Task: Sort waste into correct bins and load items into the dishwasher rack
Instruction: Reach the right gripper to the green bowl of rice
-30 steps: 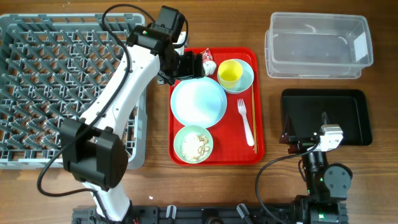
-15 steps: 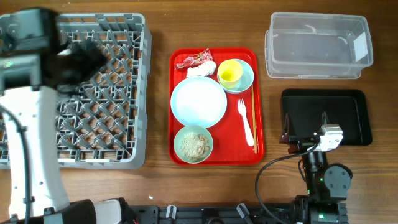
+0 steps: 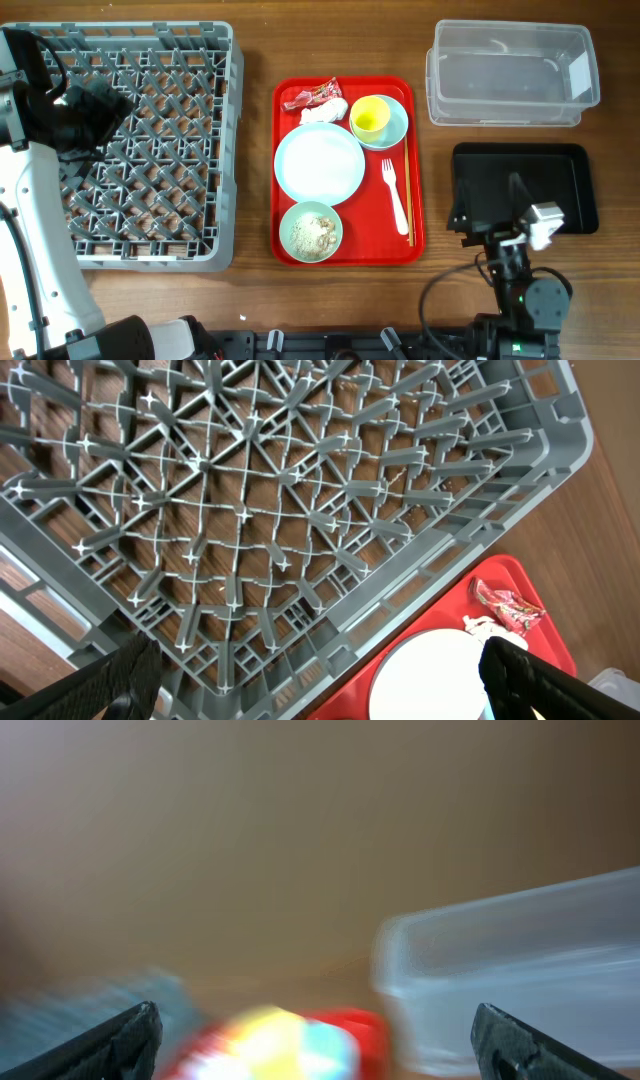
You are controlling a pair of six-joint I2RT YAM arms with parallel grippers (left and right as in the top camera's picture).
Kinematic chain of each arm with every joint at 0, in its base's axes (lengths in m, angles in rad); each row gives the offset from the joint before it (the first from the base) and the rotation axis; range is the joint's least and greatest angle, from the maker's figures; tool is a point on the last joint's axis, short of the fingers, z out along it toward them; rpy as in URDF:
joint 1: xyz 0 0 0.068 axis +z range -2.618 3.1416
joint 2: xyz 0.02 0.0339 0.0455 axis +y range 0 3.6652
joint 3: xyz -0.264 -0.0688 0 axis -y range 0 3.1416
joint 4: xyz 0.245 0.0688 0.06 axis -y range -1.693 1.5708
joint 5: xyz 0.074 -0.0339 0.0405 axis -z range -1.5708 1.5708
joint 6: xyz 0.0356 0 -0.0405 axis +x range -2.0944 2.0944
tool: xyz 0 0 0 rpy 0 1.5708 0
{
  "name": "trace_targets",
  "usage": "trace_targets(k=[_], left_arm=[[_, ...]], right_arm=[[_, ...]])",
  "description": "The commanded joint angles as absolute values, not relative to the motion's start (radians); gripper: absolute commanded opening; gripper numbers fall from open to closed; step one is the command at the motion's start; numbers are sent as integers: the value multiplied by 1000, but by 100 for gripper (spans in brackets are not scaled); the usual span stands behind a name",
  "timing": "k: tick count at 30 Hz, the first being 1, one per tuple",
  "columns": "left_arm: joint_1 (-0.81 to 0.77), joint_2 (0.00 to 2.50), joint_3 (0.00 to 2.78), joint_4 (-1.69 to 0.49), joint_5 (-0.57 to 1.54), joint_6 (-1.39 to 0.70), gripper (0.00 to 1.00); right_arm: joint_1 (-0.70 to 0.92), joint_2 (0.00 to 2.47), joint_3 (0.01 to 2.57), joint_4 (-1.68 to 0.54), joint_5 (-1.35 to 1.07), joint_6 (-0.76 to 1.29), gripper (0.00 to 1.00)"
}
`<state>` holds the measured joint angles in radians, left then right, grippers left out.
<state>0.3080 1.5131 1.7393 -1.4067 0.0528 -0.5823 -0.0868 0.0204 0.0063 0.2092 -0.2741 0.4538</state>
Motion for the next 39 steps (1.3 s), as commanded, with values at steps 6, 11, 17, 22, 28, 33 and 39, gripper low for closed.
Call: trace_targets(k=[6, 11, 17, 22, 28, 33, 39], left_arm=[[313, 1515, 1748, -1407, 55, -592, 100], [313, 1515, 1748, -1407, 54, -592, 100], [313, 1515, 1748, -1407, 54, -592, 100], [313, 1515, 1748, -1407, 54, -592, 100], [313, 1515, 1748, -1407, 55, -592, 100], [313, 1515, 1748, -1407, 54, -592, 100], [313, 1515, 1748, -1407, 55, -592, 100]], right_arm=[[-90, 14, 6, 516, -387, 1499, 100], [-90, 49, 172, 386, -568, 1150, 100], [-89, 423, 535, -178, -738, 668, 100], [52, 832, 801, -467, -879, 404, 100], [495, 1061, 907, -588, -609, 342, 100], [810, 1243, 981, -589, -261, 324, 100], [934, 1563, 1245, -770, -247, 204, 100]])
